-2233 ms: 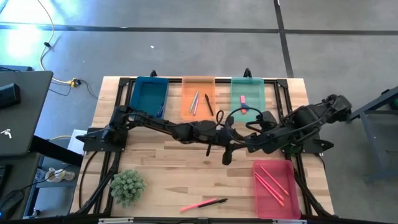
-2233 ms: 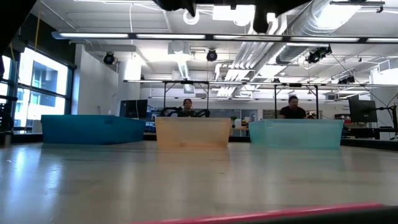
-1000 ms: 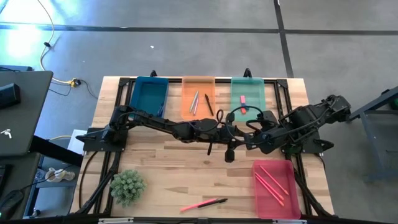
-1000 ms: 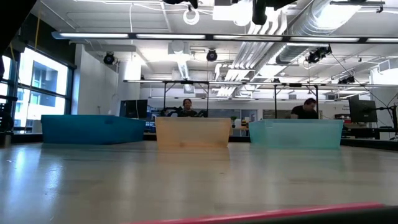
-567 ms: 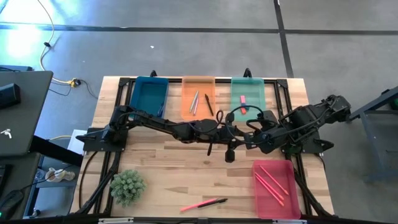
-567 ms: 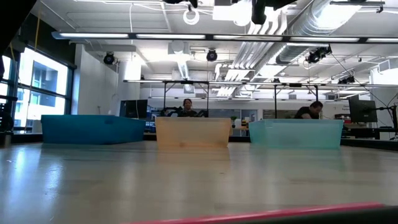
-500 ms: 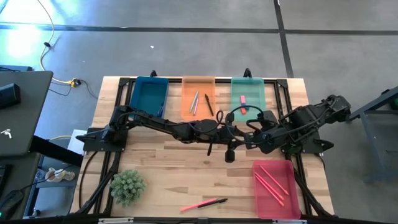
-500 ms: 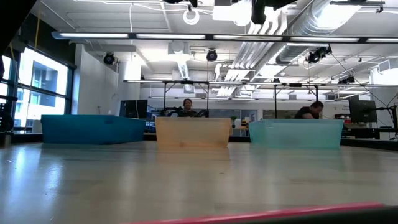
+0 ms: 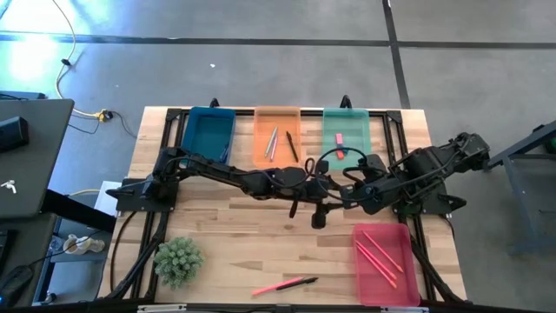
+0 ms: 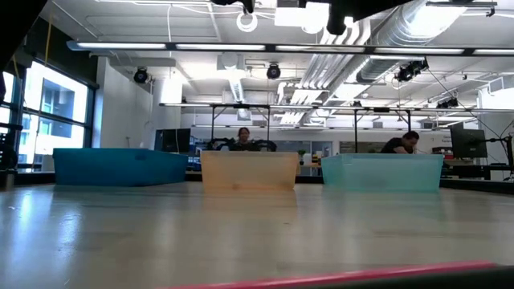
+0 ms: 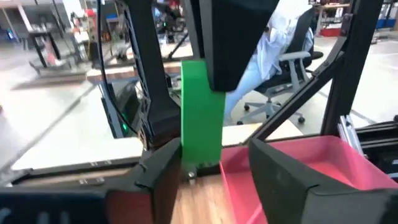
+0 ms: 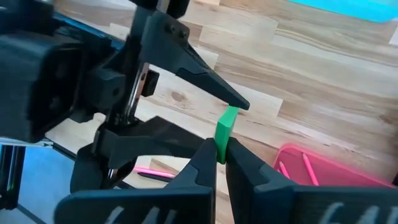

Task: Sort crayons/erasers/pens/pencils in bins
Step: Put the green eraser into the green bin

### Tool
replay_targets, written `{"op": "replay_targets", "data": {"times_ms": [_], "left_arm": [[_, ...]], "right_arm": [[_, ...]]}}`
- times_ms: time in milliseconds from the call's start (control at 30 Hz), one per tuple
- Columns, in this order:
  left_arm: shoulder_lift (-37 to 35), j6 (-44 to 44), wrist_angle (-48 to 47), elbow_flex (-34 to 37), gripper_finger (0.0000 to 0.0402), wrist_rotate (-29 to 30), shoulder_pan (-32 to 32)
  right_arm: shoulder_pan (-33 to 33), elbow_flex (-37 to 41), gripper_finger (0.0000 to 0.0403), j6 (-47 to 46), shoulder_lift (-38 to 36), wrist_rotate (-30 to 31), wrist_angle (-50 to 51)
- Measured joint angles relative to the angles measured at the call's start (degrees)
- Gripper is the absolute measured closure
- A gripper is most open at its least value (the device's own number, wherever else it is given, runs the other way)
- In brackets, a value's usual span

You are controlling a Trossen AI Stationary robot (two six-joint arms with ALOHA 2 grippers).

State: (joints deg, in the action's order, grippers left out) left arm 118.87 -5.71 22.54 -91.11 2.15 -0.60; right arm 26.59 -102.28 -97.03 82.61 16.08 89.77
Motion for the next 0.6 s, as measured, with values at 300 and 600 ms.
{"op": "replay_targets", "data": {"times_ms": [300,600], "left_arm": [[-3.81,4.15,-13.07,0.04,0.0189,-0.6,2.92],[-8.38,0.52,-25.12,0.04,0.0188,-1.95,7.43]], "right_arm": [[-0.13,0.0,0.0402,1.75,-0.1,3.37,0.16],[-4.7,0.0,0.0402,8.39,-1.59,6.49,0.2]]}}
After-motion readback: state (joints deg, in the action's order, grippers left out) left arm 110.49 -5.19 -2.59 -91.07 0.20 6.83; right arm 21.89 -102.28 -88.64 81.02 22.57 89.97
